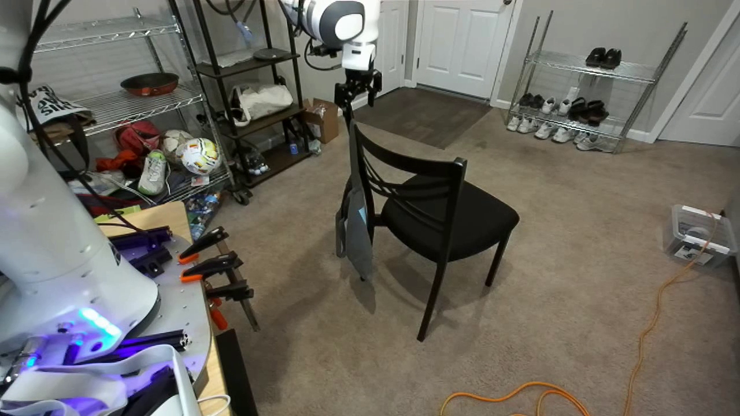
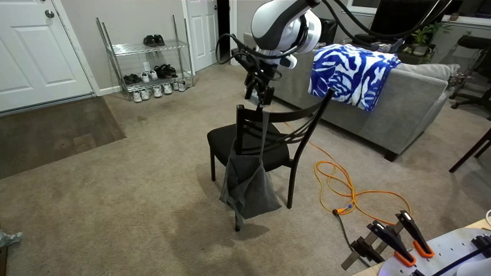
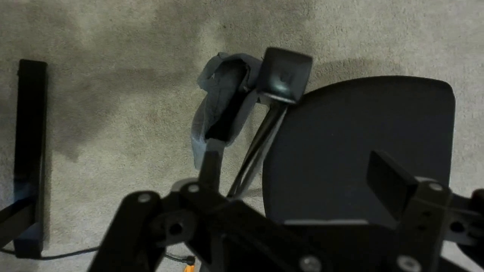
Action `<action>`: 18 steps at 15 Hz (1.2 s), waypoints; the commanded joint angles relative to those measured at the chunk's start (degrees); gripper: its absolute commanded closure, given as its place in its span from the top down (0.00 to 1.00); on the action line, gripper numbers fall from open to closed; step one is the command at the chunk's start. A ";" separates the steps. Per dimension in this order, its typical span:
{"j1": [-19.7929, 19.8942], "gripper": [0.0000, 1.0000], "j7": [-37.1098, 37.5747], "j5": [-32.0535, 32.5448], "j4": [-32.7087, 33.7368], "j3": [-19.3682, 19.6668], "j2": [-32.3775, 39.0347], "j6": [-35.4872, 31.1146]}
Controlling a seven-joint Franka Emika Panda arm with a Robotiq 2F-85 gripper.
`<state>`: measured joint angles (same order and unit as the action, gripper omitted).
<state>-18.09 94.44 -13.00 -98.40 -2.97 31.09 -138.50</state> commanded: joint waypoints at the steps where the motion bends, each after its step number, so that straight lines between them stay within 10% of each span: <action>1: -2.18 1.00 6.98 2.92 -7.48 1.51 -5.34 -4.14; 18: -2.15 1.00 22.45 16.46 -19.12 1.07 -12.44 -4.84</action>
<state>-20.74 114.97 1.62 -114.94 -1.56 20.23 -141.13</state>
